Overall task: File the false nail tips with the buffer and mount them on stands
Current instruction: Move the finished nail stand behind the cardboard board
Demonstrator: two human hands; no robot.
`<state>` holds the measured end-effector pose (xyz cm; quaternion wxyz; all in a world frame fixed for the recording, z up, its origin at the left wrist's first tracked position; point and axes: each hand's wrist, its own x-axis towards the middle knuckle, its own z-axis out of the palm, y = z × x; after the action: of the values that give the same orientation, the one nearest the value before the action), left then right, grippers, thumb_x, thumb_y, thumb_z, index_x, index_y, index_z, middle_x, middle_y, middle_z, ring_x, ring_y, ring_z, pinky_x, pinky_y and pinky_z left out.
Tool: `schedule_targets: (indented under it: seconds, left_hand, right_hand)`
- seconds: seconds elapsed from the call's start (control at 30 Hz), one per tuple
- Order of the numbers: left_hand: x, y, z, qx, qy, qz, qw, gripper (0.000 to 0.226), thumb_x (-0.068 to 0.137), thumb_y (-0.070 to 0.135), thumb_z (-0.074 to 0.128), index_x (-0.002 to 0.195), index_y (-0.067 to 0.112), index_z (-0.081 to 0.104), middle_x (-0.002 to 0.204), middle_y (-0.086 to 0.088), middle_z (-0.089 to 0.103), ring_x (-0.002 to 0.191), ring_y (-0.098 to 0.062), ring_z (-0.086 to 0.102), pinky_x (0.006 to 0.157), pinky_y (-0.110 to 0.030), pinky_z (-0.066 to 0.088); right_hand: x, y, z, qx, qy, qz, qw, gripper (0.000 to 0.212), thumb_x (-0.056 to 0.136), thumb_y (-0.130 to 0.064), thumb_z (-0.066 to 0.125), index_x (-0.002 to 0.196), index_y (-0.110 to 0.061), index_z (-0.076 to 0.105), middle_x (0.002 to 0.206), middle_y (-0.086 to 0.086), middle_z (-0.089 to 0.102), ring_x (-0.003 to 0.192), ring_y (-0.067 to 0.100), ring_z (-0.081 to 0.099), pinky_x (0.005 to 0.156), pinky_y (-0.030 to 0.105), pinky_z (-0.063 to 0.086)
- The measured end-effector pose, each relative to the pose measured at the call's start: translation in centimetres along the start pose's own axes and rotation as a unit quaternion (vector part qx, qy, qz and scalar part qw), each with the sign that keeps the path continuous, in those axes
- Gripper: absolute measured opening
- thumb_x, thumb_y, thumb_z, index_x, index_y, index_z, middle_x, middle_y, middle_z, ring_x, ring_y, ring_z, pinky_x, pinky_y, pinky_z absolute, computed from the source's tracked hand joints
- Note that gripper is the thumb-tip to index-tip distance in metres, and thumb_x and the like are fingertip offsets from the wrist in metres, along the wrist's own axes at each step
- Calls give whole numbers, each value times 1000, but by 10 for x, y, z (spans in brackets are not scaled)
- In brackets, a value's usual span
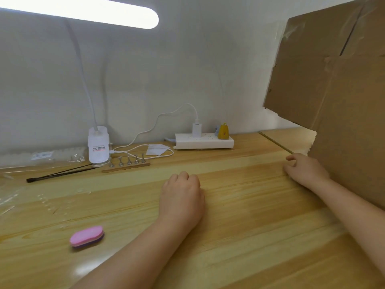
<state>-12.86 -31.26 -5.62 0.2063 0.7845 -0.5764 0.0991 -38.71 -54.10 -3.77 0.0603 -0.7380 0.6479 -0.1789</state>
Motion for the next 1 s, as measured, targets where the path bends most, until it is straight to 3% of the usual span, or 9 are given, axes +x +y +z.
schedule_targets:
  seconds: [0.07, 0.13, 0.27, 0.33, 0.43, 0.6, 0.73, 0.87, 1.0]
  left_hand:
    - [0, 0, -4, -13, -19, 8, 1000, 24, 96, 28, 37, 106, 24, 58, 105, 4, 57, 96, -20, 49, 76, -30, 32]
    - [-3, -1, -14, -55, -39, 2, 998, 23, 98, 27, 38, 108, 24, 58, 108, 4, 58, 100, -20, 51, 80, -30, 36]
    - [-29, -21, -47, -149, -56, -24, 987, 19, 96, 35, 43, 105, 29, 59, 105, 11, 58, 97, -14, 55, 87, -35, 45]
    - [-49, -39, -66, -122, -13, 7, 992, 16, 95, 34, 46, 99, 30, 61, 100, 13, 59, 92, -14, 56, 82, -33, 44]
    - [-74, -71, -90, -40, 73, 53, 995, 18, 85, 30, 50, 82, 23, 66, 80, 9, 64, 72, -21, 61, 66, -35, 46]
    - [-102, -122, -97, -1, 119, -13, 993, 30, 80, 33, 40, 77, 20, 67, 77, 6, 64, 71, -25, 62, 64, -34, 43]
    - [-102, -141, -92, -32, 132, -88, 987, 18, 78, 23, 51, 81, 19, 68, 81, 5, 66, 79, -27, 61, 70, -36, 42]
    - [-96, -143, -89, -43, 129, -99, 986, 17, 77, 22, 52, 83, 19, 68, 84, 6, 66, 83, -26, 60, 72, -35, 41]
    - [-97, -143, -86, -40, 116, -87, 989, 15, 80, 22, 53, 84, 20, 68, 86, 7, 66, 85, -24, 59, 76, -35, 40]
  right_hand:
    - [-13, -19, -1, -8, 32, -10, 999, 33, 90, -32, 49, 121, -21, 57, 105, 4, 64, 90, 25, 58, 65, 31, 45]
    - [-28, -45, -3, -39, 62, -41, 996, 27, 89, -28, 49, 110, -14, 60, 92, 3, 61, 84, 25, 57, 67, 32, 49]
    - [-52, -98, -5, -34, 24, -104, 994, 22, 90, -30, 49, 102, -15, 60, 86, -3, 58, 79, 19, 55, 62, 30, 48]
    - [-62, -124, -1, 3, -8, -138, 990, 22, 90, -31, 51, 106, -20, 60, 84, -8, 56, 78, 14, 54, 57, 28, 42]
    - [-81, -167, 10, 65, -39, -190, 979, 22, 87, -29, 53, 106, -22, 61, 83, -10, 57, 81, 14, 56, 61, 30, 45]
    - [-109, -245, 42, 119, -78, -225, 964, 28, 86, -33, 55, 108, -19, 64, 101, -1, 65, 95, 20, 58, 74, 32, 47]
    - [-117, -288, 64, 194, -153, -238, 939, 55, 87, -53, 59, 126, -14, 59, 122, 3, 62, 111, 21, 58, 91, 34, 46]
    - [-108, -302, 75, 106, -149, -236, 954, 69, 83, -66, 54, 135, -21, 50, 140, -1, 52, 125, 22, 50, 95, 36, 44]
    - [-104, -309, 80, 41, -142, -255, 956, 60, 83, -68, 47, 132, -35, 52, 140, -7, 51, 129, 20, 47, 89, 33, 41]
